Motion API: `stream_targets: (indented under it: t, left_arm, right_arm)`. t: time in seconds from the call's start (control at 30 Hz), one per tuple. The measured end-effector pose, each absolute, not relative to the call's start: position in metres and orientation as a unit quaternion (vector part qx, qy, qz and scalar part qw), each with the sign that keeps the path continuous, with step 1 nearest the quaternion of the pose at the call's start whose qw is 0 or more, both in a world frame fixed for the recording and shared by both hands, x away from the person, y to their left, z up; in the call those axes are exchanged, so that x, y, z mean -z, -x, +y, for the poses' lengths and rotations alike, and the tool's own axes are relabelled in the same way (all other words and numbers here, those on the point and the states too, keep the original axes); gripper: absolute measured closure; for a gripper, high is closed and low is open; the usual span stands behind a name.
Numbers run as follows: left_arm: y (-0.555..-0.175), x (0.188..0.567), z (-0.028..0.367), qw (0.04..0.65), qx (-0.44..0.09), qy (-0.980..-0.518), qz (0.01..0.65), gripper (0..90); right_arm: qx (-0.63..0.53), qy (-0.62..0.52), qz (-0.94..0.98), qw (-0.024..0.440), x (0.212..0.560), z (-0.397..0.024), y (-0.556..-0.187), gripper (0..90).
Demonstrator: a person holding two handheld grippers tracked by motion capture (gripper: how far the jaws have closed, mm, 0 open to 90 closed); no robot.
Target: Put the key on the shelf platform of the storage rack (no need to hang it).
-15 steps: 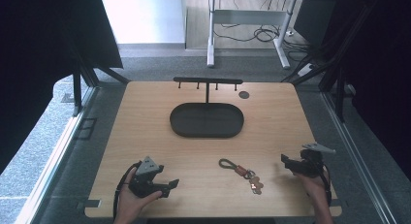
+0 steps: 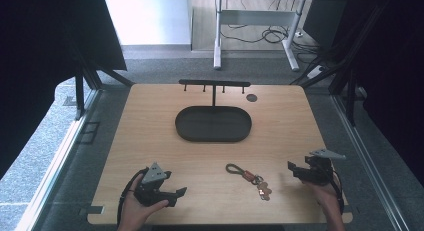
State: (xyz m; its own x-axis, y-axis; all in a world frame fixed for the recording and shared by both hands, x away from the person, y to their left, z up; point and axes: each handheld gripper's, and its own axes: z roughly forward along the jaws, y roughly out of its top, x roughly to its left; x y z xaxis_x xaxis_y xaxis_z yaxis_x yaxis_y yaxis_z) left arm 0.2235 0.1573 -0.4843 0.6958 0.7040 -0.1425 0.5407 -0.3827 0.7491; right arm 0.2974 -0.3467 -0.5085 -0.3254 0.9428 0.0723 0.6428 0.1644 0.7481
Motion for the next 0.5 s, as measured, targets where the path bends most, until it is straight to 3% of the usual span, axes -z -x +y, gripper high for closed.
stream_targets:
  t: [0.5]
  left_arm:
    - [-0.225, 0.487, 0.151, 0.396, -0.096, -0.833, 0.373, 22.3]
  right_arm:
    - [-0.362, -0.495, 0.768, 0.184, 0.502, -0.332, -0.296, 33.0]
